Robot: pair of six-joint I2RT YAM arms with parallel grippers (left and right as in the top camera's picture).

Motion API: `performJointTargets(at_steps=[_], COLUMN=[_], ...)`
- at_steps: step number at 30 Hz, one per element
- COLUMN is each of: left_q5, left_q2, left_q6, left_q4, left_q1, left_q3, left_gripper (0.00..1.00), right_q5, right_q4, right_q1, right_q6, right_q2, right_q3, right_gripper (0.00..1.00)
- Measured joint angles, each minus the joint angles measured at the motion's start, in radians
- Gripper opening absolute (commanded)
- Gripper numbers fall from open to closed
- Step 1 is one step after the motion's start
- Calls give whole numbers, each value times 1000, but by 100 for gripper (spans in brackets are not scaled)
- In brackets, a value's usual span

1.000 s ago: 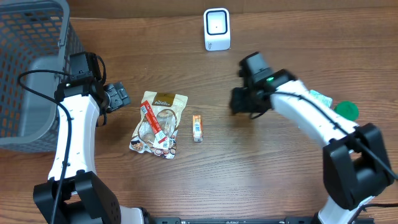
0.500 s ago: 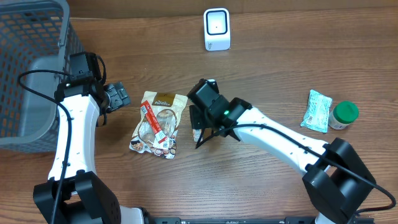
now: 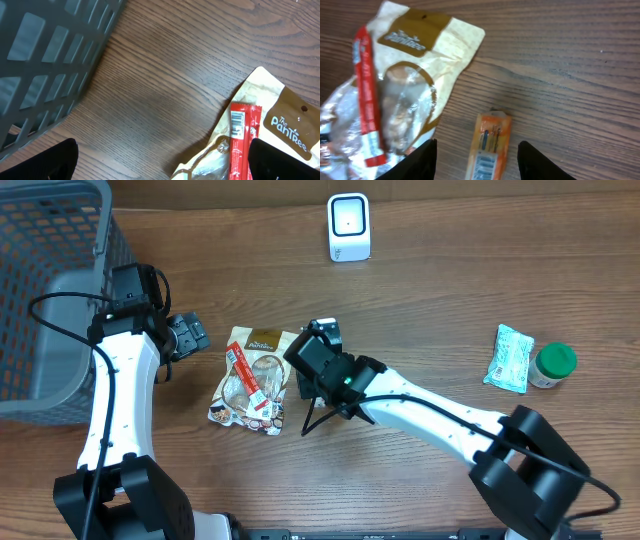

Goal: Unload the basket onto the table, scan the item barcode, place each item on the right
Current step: 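Grasp the small orange snack pack with the right gripper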

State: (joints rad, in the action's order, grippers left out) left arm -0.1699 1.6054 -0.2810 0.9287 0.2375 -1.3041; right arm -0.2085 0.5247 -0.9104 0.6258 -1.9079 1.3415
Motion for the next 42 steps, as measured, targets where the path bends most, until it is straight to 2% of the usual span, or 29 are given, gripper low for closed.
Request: performJointTargets(at_steps=[2,7,15,21,33,37,42], left_q5=[0,0,0,0,0,0,0], left_q2=[0,0,0,0,0,0,0], left_q6=[0,0,0,0,0,0,0], left_q4=[0,0,0,0,0,0,0], left_q1=[0,0,0,0,0,0,0], left_q3=[0,0,0,0,0,0,0], left_gripper=[100,100,100,100,100,100,100], right_q5=[1,10,24,-102,-355,-395,-409], right_q4=[0,6,25,94,248,313,308], right_q1=[0,0,0,0,3,25,89], right_q6=[2,1,3,-2,-54,-85,-102], right_q2=[-26,-64,-64,-63,45,46,46], right_q3=[0,-4,-5,-5,-6,-7,-33], right_gripper=[52,38,32,19,21,21,21])
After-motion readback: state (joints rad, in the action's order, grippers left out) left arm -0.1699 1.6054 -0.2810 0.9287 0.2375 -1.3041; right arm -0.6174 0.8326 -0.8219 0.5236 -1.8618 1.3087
